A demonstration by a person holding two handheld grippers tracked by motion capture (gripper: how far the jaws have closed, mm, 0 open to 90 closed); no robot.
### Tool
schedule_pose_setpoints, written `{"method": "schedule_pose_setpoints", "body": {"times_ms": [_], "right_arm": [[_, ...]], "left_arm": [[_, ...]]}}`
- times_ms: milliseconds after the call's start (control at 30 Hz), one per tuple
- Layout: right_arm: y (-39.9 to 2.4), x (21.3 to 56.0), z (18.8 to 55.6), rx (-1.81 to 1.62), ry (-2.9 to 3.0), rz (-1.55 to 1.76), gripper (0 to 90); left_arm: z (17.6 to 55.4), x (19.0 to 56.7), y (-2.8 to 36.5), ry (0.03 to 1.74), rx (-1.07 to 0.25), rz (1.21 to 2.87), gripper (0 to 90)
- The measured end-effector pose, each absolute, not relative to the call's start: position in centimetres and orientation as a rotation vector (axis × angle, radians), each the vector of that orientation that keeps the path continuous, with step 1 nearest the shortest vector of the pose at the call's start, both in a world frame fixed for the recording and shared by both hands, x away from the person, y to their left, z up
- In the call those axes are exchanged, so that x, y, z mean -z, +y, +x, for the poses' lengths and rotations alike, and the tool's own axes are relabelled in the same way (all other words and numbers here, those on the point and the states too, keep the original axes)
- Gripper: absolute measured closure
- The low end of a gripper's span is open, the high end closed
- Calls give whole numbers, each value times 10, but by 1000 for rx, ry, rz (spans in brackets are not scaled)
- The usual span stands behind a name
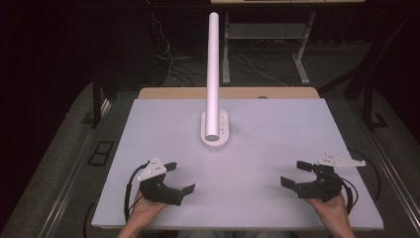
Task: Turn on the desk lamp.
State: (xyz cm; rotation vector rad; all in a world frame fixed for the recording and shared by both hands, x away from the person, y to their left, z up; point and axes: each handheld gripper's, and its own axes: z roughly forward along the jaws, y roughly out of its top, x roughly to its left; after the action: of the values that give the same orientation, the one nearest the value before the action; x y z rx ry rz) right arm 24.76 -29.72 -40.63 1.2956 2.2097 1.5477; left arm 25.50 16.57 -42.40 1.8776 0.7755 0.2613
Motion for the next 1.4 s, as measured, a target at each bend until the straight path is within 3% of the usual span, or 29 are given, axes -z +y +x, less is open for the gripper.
{"method": "schedule_pose_setpoints", "body": {"times_ms": [1400], "right_arm": [[-279, 400, 254, -1416, 2385, 1236, 8]], "left_arm": [[254, 428, 166, 797, -250, 1889, 0]]}}
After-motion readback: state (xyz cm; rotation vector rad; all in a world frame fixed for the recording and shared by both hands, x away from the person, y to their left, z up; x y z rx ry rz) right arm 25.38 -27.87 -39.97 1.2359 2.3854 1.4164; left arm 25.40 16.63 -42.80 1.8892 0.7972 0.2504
